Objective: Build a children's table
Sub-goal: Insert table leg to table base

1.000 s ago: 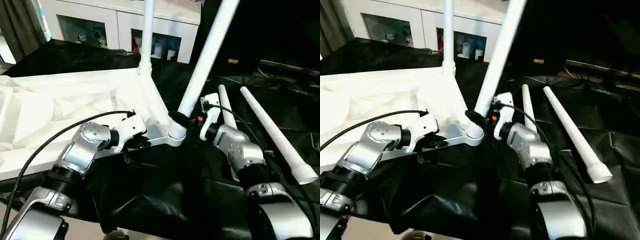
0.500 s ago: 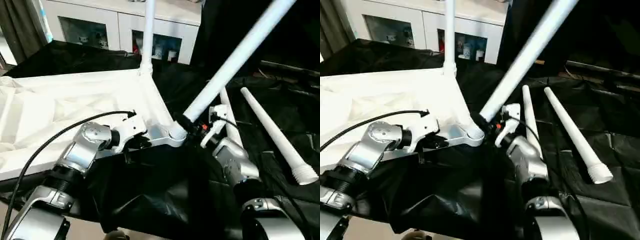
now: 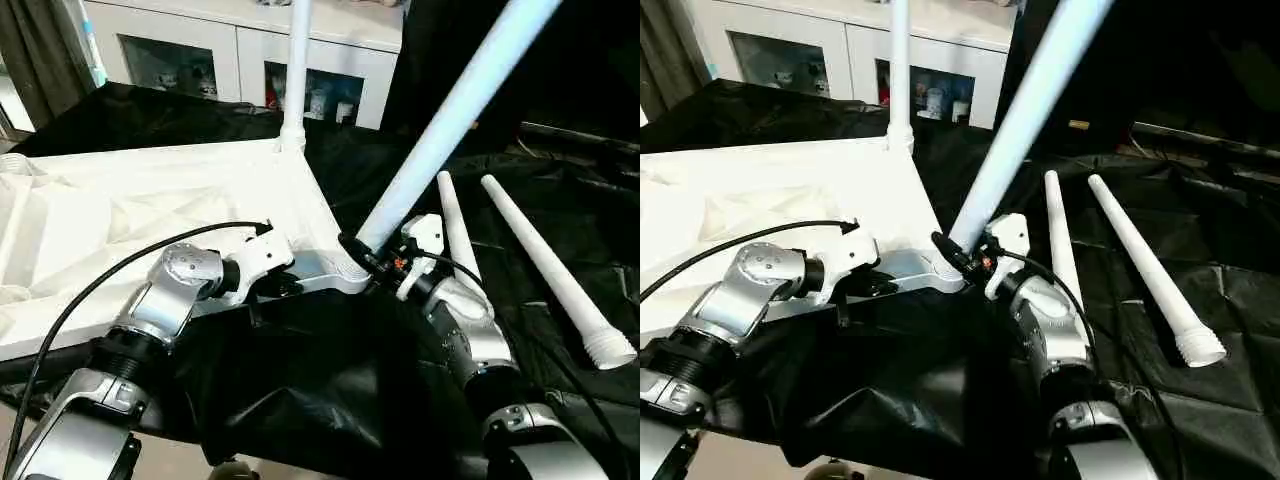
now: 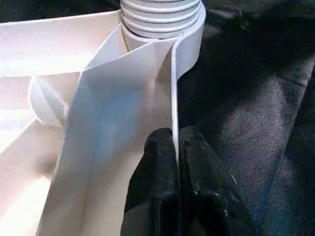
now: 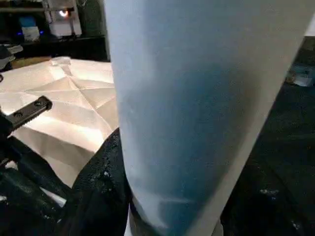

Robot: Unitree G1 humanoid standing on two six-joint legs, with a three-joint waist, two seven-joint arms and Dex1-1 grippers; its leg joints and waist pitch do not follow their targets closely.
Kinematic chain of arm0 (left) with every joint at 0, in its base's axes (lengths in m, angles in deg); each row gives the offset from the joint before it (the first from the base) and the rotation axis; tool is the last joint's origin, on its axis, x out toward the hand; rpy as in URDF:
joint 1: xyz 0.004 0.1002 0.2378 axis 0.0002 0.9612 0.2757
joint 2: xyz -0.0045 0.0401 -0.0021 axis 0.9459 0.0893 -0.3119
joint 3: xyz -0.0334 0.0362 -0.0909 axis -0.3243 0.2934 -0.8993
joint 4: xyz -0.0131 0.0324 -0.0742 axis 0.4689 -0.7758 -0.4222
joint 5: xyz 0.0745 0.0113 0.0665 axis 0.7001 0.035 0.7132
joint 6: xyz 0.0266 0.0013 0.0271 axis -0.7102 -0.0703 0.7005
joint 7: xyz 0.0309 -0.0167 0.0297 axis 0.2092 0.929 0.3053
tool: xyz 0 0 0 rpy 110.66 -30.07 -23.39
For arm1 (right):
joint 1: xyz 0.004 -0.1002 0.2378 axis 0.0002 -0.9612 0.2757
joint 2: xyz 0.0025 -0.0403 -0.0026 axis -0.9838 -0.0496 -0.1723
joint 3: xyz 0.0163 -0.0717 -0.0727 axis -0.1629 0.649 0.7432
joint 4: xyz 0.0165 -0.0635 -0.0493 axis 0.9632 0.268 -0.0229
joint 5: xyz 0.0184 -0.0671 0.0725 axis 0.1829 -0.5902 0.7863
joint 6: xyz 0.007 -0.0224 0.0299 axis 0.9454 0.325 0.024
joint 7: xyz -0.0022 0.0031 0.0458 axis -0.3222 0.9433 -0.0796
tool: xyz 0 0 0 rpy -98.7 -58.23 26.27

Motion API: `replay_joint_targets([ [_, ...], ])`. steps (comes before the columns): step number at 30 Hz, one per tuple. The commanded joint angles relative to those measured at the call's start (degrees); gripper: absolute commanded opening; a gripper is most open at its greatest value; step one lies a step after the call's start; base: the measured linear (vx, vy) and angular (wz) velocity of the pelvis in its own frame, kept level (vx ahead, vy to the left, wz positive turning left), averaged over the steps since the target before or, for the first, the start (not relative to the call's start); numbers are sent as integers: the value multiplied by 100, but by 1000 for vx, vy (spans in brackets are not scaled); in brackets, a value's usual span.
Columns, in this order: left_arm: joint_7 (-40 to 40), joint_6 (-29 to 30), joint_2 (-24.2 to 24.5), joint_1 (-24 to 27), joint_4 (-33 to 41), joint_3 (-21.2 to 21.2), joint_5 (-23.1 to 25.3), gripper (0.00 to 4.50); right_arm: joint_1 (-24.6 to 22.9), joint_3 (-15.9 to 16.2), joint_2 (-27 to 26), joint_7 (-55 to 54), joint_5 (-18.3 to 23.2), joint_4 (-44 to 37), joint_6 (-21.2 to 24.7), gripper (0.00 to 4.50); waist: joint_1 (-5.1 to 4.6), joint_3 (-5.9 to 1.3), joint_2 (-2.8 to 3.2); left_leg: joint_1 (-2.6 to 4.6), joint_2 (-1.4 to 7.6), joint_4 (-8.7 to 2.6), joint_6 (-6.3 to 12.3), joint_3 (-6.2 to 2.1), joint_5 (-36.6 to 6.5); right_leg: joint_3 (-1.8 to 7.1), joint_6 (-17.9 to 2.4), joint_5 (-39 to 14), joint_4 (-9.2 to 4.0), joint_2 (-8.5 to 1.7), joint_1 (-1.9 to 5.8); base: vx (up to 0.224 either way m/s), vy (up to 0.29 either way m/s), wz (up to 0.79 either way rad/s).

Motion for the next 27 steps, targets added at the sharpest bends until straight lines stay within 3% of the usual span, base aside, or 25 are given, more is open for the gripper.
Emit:
replay_joint_targets([
  [1,171,-80,-50,75,-51,179,-57,0,-21,244,54,218,-243,441,534,191,-56,-218,61,90,351,-522,11,-122,-1450,240,-1235,-787,-536,-491,118,0,0,0],
  [6,510,-201,47,121,80,241,-151,0,354,319,113,570,-270,783,877,191,-100,-230,31,72,348,-510,69,-117,-1271,241,-1269,-633,-521,-495,125,0,0,0],
  [14,1199,-391,259,88,220,362,-327,0,622,544,311,1392,-443,1127,939,191,-142,-277,51,81,346,-439,374,-87,-589,204,-1551,645,-404,-466,165,0,0,0],
  [27,1868,-785,446,-106,76,525,-368,0,452,839,584,2461,-607,1204,703,191,-113,-256,99,129,397,-490,169,-80,-1078,188,-1651,285,-441,-483,157,0,0,0],
])
